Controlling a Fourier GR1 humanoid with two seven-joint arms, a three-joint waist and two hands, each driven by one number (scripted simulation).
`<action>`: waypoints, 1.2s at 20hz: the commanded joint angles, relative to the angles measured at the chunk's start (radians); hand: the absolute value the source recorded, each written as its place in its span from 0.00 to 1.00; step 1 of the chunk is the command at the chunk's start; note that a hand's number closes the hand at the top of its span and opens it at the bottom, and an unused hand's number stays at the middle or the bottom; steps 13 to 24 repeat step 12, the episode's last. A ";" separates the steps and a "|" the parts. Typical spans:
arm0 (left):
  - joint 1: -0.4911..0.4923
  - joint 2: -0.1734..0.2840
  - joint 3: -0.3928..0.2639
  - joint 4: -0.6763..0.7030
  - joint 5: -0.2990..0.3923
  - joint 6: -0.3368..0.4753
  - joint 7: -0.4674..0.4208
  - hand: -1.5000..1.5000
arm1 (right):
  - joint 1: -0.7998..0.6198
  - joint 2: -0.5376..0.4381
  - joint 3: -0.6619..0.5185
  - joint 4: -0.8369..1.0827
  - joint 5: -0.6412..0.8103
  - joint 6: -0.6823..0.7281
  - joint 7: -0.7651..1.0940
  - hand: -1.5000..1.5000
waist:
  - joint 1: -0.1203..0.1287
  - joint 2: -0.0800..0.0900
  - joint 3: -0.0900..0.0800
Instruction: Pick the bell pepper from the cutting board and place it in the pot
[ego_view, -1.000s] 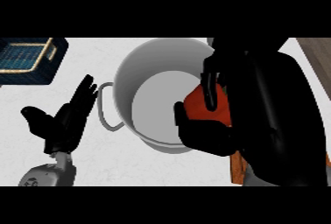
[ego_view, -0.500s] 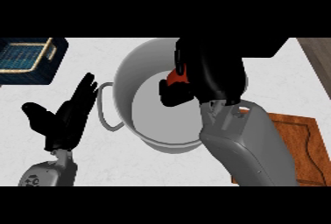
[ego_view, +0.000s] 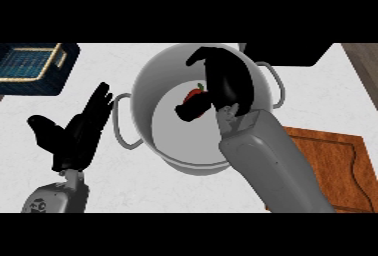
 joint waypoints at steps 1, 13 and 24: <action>-0.047 -0.008 0.018 0.043 0.013 0.003 0.011 0.50 | 0.010 0.001 0.021 0.022 -0.112 -0.188 0.006 0.00 | -0.004 0.000 0.000; 0.033 -0.011 0.006 -0.017 0.004 -0.001 -0.005 0.50 | 0.116 -0.028 -0.143 -0.077 -0.026 -0.517 -0.235 0.00 | -0.026 -0.005 0.000; 0.033 -0.011 0.006 -0.017 0.004 -0.001 -0.005 0.50 | 0.116 -0.028 -0.143 -0.077 -0.026 -0.517 -0.235 0.00 | -0.026 -0.005 0.000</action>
